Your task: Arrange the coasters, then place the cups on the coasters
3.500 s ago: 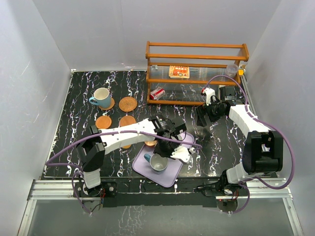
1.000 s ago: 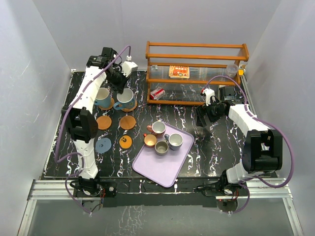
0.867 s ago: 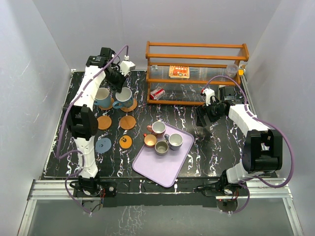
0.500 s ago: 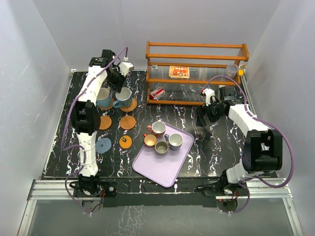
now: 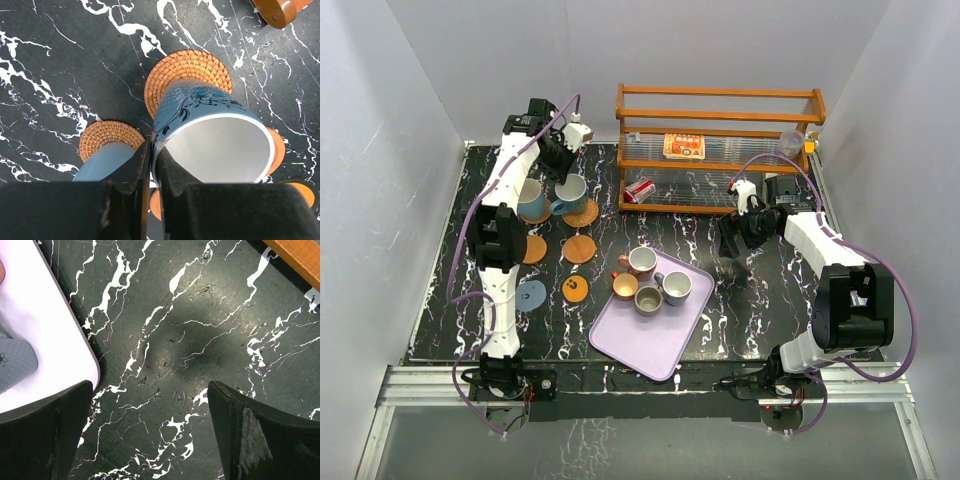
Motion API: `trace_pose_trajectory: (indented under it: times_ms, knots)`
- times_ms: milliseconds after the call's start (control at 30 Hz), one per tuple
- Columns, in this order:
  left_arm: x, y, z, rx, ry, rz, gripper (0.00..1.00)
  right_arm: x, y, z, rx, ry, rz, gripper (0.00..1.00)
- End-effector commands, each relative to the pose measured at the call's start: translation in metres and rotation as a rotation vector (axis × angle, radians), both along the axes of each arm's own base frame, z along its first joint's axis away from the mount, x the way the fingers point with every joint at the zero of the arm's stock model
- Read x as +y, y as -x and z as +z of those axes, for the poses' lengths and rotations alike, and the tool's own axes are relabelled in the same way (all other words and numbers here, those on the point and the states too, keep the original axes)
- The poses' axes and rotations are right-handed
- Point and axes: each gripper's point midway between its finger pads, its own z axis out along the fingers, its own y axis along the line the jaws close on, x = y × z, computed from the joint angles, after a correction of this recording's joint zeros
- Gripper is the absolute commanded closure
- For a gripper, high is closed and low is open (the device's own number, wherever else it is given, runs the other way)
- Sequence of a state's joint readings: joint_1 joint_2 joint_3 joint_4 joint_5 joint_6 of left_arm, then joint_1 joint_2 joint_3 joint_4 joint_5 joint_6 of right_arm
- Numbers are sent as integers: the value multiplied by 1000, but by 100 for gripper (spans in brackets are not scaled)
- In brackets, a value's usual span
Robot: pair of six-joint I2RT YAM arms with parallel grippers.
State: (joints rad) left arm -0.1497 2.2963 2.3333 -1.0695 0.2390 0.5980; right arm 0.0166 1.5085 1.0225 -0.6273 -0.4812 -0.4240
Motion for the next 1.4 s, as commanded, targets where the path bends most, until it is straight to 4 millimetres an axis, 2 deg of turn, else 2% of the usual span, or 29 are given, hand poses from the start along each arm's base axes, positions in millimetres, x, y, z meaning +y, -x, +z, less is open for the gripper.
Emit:
trace_pose_trajectory:
  times_ms: [0,500,867,1367]
  knots:
    - [-3,-8,12,-35,16,10,100,0,-7,8,-38,-9,4,2]
    - [-2,-5,-4,9,4,5,100,0,-7,6,-33,-9,3,2]
    - [-6,-2,7,1,29,1,100,0,-7,6,-30,-8,3,2]
    - [-5,1,-14,54,17,0,98,0,-7,7,-33,-10,4,2]
